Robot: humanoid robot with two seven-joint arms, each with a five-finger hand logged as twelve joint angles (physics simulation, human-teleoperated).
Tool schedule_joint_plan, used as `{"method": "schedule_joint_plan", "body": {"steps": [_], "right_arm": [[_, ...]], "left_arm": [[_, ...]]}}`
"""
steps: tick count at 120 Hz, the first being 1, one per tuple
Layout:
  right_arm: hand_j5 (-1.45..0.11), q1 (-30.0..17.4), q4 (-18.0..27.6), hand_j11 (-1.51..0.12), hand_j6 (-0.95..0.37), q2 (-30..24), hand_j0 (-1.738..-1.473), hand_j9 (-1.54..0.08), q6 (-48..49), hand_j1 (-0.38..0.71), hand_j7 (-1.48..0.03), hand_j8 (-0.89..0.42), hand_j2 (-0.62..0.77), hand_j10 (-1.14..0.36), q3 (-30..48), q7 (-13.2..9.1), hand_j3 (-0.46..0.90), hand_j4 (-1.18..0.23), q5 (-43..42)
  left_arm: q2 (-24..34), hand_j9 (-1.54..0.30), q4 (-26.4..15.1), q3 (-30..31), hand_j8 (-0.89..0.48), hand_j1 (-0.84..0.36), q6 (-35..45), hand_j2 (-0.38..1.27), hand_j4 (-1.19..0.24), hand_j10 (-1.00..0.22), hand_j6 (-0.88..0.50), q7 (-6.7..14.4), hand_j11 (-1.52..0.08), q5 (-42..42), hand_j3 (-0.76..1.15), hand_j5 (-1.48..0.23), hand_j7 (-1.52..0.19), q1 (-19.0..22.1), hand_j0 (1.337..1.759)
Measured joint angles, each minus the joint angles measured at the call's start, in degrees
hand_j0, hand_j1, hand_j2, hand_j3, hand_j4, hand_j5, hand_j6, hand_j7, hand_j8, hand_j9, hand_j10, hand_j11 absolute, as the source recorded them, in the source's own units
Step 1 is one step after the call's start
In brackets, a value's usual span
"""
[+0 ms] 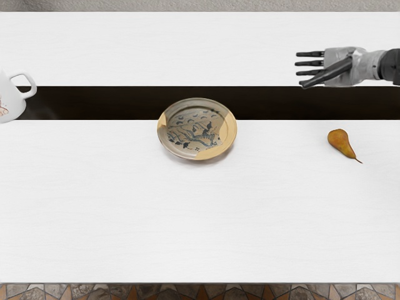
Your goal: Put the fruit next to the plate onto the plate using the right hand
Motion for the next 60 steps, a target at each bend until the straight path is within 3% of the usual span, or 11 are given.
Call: {"method": "schedule_joint_plan", "body": {"steps": [14, 39, 49, 60], "right_arm": [[0.00, 0.08, 0.11, 0.00, 0.00, 0.02, -1.658, 0.00, 0.00, -0.35, 0.00, 0.00, 0.00, 0.00, -0.05, -0.29, 0.00, 0.00, -0.03], [0.00, 3.17, 0.90, 0.00, 0.00, 0.11, -1.658, 0.00, 0.00, -0.35, 0.00, 0.00, 0.00, 0.00, -0.57, -3.74, 0.00, 0.00, -3.96], [0.00, 4.65, 5.74, 0.00, 0.00, -0.81, -1.658, 0.00, 0.00, -0.35, 0.00, 0.00, 0.00, 0.00, -0.71, -4.15, 0.00, 0.00, -7.74], [0.00, 5.73, 15.03, 0.00, 0.00, -4.53, -1.658, 0.00, 0.00, -0.35, 0.00, 0.00, 0.00, 0.00, -0.70, -4.35, 0.00, 0.00, -9.95]], "left_arm": [[0.00, 0.00, 0.00, 0.00, 0.00, 0.35, 0.00, 0.00, 0.00, 0.00, 0.00, 0.00, 0.00, 0.00, 0.00, 0.00, 0.00, -0.05, 1.658], [0.00, 0.00, 0.00, 0.00, 0.00, 0.35, 0.00, 0.00, 0.00, 0.00, 0.00, 0.00, 0.00, -0.01, 0.00, 0.00, 0.00, -0.01, 1.658], [0.00, 0.00, 0.00, 0.00, 0.00, 0.35, 0.00, 0.00, 0.00, 0.00, 0.00, 0.00, 0.00, 0.00, 0.00, 0.00, 0.00, -0.01, 1.658], [0.00, 0.00, 0.00, 0.00, 0.00, 0.35, 0.00, 0.00, 0.00, 0.00, 0.00, 0.00, 0.00, -0.01, 0.00, 0.00, 0.00, -0.04, 1.658]]}}
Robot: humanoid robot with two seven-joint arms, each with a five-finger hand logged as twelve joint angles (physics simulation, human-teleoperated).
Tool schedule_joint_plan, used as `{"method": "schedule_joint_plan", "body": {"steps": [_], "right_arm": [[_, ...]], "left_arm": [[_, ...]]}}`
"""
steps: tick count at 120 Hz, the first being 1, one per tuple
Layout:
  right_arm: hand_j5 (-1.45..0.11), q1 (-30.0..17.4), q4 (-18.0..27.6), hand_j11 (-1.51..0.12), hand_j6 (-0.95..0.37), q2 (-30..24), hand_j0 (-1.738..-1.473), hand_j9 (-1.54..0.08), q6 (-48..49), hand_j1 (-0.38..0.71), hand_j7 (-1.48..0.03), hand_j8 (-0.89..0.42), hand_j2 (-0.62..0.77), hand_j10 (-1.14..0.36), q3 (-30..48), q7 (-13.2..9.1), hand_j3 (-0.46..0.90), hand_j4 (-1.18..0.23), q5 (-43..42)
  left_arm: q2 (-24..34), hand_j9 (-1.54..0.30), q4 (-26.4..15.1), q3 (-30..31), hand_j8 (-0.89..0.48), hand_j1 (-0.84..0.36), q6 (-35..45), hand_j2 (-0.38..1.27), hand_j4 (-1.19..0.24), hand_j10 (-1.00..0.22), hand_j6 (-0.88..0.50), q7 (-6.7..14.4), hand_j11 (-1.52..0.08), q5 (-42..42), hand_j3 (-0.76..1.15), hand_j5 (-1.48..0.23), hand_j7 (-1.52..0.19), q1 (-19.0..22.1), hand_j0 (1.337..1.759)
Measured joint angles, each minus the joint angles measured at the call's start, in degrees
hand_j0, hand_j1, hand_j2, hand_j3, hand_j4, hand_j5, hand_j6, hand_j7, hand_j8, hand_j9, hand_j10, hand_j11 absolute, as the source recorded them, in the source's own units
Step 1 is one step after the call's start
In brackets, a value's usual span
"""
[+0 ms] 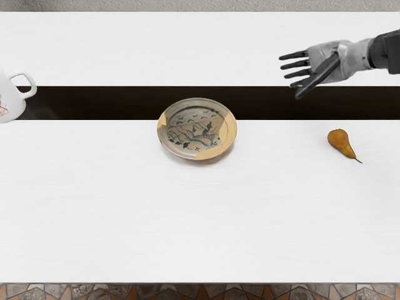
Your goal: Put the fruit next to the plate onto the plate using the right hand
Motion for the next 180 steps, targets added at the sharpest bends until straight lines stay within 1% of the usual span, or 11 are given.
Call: {"method": "schedule_joint_plan", "body": {"steps": [12, 20, 38, 61, 83, 105, 135, 151, 180], "right_arm": [[0.00, 0.96, 10.80, 0.00, 0.00, -5.28, -1.658, 0.00, -1.71, -0.35, 0.00, 0.00, 0.00, 0.00, 0.33, -0.09, 0.00, 0.00, -2.89], [0.00, 1.42, 15.68, 0.00, 0.00, -7.70, -1.658, 0.00, -4.17, -0.35, 0.00, 0.00, 0.00, 0.00, 0.49, -0.11, 0.00, 0.00, -4.36], [0.00, 1.85, 21.72, 0.00, 0.00, -9.84, -1.658, 0.00, -12.28, -0.35, 0.00, 0.00, 0.00, 0.00, 0.23, -0.13, 0.00, 0.00, -9.68], [0.00, 1.95, 27.14, 0.00, 0.00, -11.43, -1.658, 0.00, -23.34, -0.35, 0.00, 0.00, 0.00, 0.00, -0.42, -0.14, 0.00, 0.00, -17.89], [0.00, 1.85, 30.23, 0.00, 0.00, -11.98, -1.658, 0.00, -28.53, -0.35, 0.00, 0.00, 0.00, 0.00, -1.12, -0.14, 0.00, 0.00, -21.88], [0.00, 1.92, 32.73, 0.00, 0.00, -12.17, -1.658, 0.00, -31.92, -0.35, 0.00, 0.00, 0.00, 0.00, -4.77, -0.14, 0.00, 0.00, -22.56], [0.00, 1.30, 37.14, 0.00, 0.00, -15.41, -1.658, 0.00, -39.07, -0.35, 0.00, 0.00, 0.00, 0.00, -9.87, -0.14, 0.00, 0.00, -22.61], [0.00, 0.97, 38.48, 0.00, 0.00, -15.87, -1.658, 0.00, -43.62, -0.35, 0.00, 0.00, 0.00, 0.00, -12.42, -0.14, 0.00, 0.00, -22.66], [0.00, -0.05, 39.48, 0.00, 0.00, -15.80, -1.658, 0.00, -49.19, -0.35, 0.00, 0.00, 0.00, 0.00, -15.61, -0.14, 0.00, 0.00, -22.68]], "left_arm": [[0.00, 0.00, 0.00, 0.00, 0.00, 0.35, 0.00, 0.00, 0.00, 0.00, 0.00, 0.00, 0.00, 0.00, 0.00, 0.00, 0.00, 0.04, 1.658], [0.00, 0.00, 0.00, 0.00, 0.00, 0.35, 0.00, 0.00, 0.00, 0.00, 0.00, 0.00, 0.00, 0.01, 0.00, 0.00, 0.00, 0.05, 1.658], [0.00, 0.00, 0.00, -0.01, 0.00, 0.35, 0.00, 0.00, 0.00, 0.00, 0.00, 0.00, 0.00, 0.01, 0.00, 0.00, 0.00, 0.04, 1.658], [0.00, 0.00, 0.00, 0.00, 0.00, 0.35, 0.00, 0.00, 0.00, 0.00, 0.00, 0.00, 0.00, 0.00, 0.00, 0.00, 0.00, -0.04, 1.658], [0.00, 0.00, 0.00, 0.00, 0.00, 0.35, 0.00, 0.00, 0.00, 0.00, 0.00, 0.00, 0.00, 0.01, 0.00, 0.00, 0.00, 0.02, 1.658], [0.00, 0.00, 0.00, 0.00, 0.00, 0.35, 0.00, 0.00, 0.00, 0.00, 0.00, 0.00, 0.00, 0.02, 0.00, 0.00, 0.00, -0.01, 1.658], [0.00, 0.00, 0.00, -0.01, 0.00, 0.35, 0.00, 0.00, 0.00, 0.00, 0.00, 0.00, 0.00, 0.02, 0.00, 0.00, 0.00, 0.02, 1.658], [0.00, 0.00, 0.00, 0.00, 0.00, 0.35, 0.00, 0.00, 0.00, 0.00, 0.00, 0.00, 0.00, 0.00, 0.00, 0.00, 0.00, -0.01, 1.658], [0.00, 0.00, 0.00, -0.01, 0.00, 0.35, 0.00, 0.00, 0.00, 0.00, 0.00, 0.00, 0.00, 0.00, 0.00, 0.00, 0.00, 0.04, 1.658]]}}
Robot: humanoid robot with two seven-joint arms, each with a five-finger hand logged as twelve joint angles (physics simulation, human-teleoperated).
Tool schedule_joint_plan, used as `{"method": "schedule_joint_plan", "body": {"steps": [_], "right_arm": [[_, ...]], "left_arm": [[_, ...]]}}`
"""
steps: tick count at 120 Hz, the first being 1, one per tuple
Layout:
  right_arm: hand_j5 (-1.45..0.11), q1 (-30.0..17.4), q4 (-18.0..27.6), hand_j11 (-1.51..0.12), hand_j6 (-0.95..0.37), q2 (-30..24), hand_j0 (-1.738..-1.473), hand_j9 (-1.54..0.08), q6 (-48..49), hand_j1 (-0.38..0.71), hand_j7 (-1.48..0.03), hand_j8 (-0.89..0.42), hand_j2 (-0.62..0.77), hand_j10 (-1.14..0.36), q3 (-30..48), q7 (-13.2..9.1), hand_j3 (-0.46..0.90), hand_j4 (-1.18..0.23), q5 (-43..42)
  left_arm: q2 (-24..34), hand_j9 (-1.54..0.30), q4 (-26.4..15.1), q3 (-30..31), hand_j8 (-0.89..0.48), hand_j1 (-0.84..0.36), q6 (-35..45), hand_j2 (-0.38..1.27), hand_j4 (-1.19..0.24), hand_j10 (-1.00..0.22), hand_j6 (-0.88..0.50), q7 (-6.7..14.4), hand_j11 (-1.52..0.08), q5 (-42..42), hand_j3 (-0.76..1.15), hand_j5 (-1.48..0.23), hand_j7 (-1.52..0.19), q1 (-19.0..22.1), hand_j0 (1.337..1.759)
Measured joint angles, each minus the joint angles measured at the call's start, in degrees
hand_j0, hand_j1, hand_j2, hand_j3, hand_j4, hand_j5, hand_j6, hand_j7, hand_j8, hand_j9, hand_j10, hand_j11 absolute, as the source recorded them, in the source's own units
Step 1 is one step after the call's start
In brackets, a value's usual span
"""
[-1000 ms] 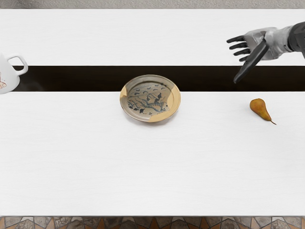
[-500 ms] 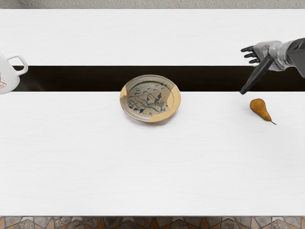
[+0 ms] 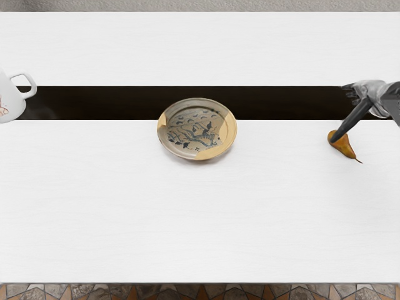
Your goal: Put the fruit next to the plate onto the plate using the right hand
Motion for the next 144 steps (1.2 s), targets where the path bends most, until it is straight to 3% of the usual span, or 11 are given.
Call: {"method": "schedule_joint_plan", "body": {"steps": [77, 109, 144], "right_arm": [[-0.16, -4.60, 5.07, -0.16, -0.13, 2.04, -1.658, -0.16, -16.68, -0.20, -0.16, -0.12, -0.02, -0.12, -1.51, 0.00, 0.00, -0.12, -5.98], [-0.28, -5.56, 4.91, -0.28, -0.22, 3.42, -1.658, -0.28, -18.82, -0.09, -0.28, -0.22, -0.04, -0.22, -2.35, 0.00, 0.00, -0.22, -6.73], [-0.29, -5.98, 4.49, -0.29, -0.22, 3.04, -1.658, -0.29, -19.20, -0.09, -0.29, -0.22, -0.04, -0.22, -3.59, 0.00, 0.00, -0.22, -7.44]], "left_arm": [[0.00, 0.00, 0.00, 0.00, 0.00, 0.35, 0.00, 0.00, 0.00, 0.00, 0.00, 0.00, 0.00, -0.01, 0.00, 0.00, 0.00, -0.01, 1.658], [0.00, 0.00, 0.00, 0.00, 0.00, 0.35, 0.00, 0.00, 0.00, 0.00, 0.00, 0.00, 0.00, 0.01, 0.00, 0.00, 0.00, 0.00, 1.658], [0.00, 0.00, 0.00, 0.00, 0.00, 0.35, 0.00, 0.00, 0.00, 0.00, 0.00, 0.00, 0.00, 0.02, 0.00, 0.00, 0.00, -0.05, 1.658]]}}
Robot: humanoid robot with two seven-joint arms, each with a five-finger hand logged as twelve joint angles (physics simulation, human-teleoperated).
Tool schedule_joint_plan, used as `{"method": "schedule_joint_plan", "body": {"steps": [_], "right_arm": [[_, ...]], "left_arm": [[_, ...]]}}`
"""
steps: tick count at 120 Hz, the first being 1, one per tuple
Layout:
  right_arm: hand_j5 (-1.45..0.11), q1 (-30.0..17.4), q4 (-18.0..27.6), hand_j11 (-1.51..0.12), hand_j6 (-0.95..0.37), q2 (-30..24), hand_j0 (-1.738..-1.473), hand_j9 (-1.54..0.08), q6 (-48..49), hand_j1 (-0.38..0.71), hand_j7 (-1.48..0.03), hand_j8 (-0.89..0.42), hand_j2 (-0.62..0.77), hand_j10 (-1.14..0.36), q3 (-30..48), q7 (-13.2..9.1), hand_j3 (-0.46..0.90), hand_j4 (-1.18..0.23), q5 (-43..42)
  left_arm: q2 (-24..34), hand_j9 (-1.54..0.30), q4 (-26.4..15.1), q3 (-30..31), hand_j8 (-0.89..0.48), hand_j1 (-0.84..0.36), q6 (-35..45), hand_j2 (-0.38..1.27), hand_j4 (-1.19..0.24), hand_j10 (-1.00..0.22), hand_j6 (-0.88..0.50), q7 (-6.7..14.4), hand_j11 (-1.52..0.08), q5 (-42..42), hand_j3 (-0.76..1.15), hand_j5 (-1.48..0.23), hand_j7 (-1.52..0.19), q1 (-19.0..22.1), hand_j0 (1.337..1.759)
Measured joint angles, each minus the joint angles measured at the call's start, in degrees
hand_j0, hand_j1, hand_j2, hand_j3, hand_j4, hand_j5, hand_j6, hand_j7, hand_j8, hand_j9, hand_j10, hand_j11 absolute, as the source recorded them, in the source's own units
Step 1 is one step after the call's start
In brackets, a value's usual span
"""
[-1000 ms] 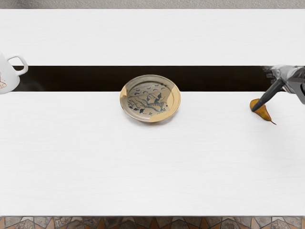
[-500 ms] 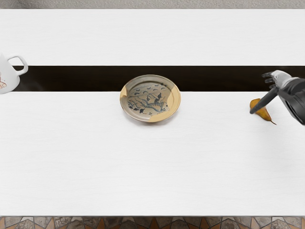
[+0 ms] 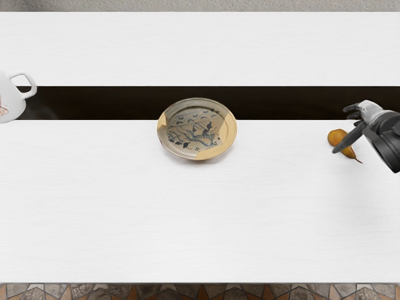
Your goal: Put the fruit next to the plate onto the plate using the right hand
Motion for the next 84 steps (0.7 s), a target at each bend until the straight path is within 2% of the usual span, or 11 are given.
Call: {"method": "schedule_joint_plan", "body": {"steps": [36, 59, 84], "right_arm": [[-0.23, -1.76, -1.14, -0.23, -0.18, 1.68, -1.658, -0.23, -1.52, -0.14, -0.23, -0.18, -0.03, -0.18, 0.37, 0.00, 0.00, -0.18, -0.17], [-0.23, -3.53, -3.31, -0.23, -0.18, 4.70, -1.658, -0.23, -1.63, -0.14, -0.23, -0.18, -0.03, -0.18, 0.52, 0.00, 0.00, -0.18, -0.25], [-0.23, -4.03, -4.12, -0.23, -0.18, 5.68, -1.658, -0.23, -1.65, -0.14, -0.23, -0.18, -0.03, -0.18, 0.54, 0.00, 0.00, -0.18, -0.98]], "left_arm": [[0.00, 0.00, 0.00, 0.00, 0.00, 0.35, 0.00, 0.00, 0.00, 0.00, 0.00, 0.00, 0.00, -0.01, 0.00, 0.00, 0.00, -0.01, 1.658], [0.00, 0.00, 0.00, -0.01, 0.00, 0.35, 0.00, 0.00, 0.00, 0.00, 0.00, 0.00, 0.00, 0.00, 0.00, 0.00, 0.00, 0.01, 1.658], [0.00, 0.00, 0.00, 0.00, 0.00, 0.35, 0.00, 0.00, 0.00, 0.00, 0.00, 0.00, 0.00, 0.00, 0.00, 0.00, 0.00, 0.05, 1.658]]}}
